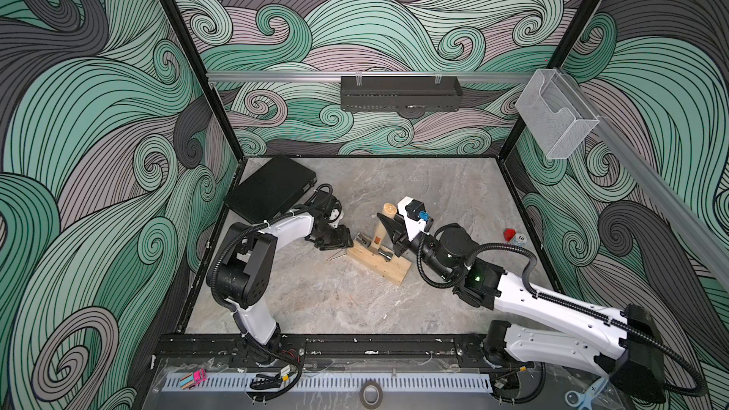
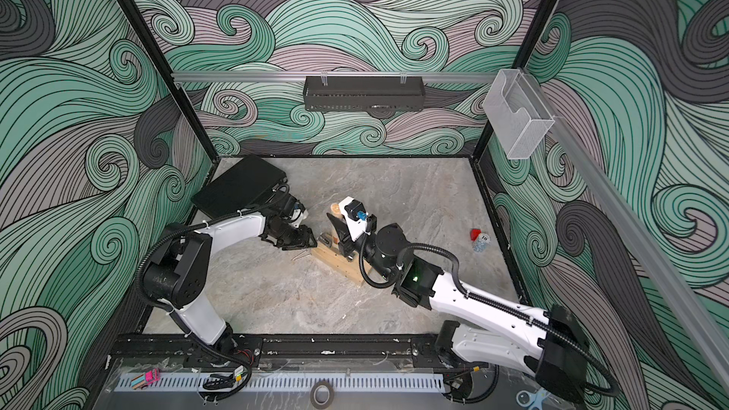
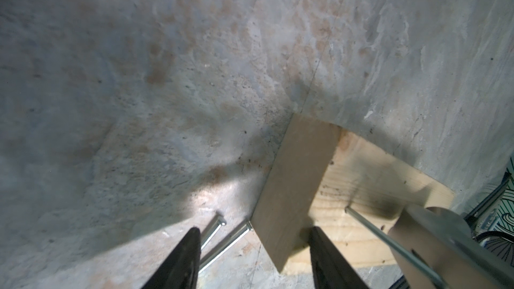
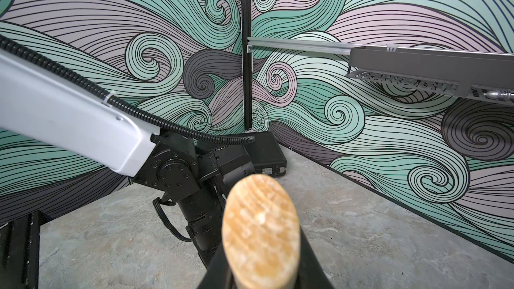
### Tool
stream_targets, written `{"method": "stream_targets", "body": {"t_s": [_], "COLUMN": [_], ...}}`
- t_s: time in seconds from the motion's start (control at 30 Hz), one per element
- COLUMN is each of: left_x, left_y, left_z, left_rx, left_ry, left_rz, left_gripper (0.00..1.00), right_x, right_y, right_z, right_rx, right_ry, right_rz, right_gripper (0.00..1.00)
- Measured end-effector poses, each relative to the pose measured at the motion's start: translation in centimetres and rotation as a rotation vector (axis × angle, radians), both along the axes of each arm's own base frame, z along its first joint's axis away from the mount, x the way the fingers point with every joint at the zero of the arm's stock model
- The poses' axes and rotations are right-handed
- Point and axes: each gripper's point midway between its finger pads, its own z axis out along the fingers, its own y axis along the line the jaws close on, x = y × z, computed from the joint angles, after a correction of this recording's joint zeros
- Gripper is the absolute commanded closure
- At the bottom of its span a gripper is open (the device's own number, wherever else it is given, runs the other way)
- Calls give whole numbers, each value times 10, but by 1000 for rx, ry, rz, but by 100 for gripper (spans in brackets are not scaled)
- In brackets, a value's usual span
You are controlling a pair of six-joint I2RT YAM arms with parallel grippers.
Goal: Use a claw hammer to pull out a nail
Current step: Remove the nail from the mounting plate.
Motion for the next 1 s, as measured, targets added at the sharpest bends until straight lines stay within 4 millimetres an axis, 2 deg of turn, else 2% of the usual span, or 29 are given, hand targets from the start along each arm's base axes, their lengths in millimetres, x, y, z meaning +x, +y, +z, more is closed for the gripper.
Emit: {"method": "stream_targets", "body": {"t_s": [1.0], "left_x": [-4], "left_y": [-5], "left_z": [-1], "left_rx": [-27], "left_ry": [23], "left_rz": [-11], "left_gripper": [40], "right_x": [-5], "right_y": [-10], "right_z": [0], "right_rx": [105], "right_ry": [-44], "right_rz": [-8], "right_gripper": [100]}}
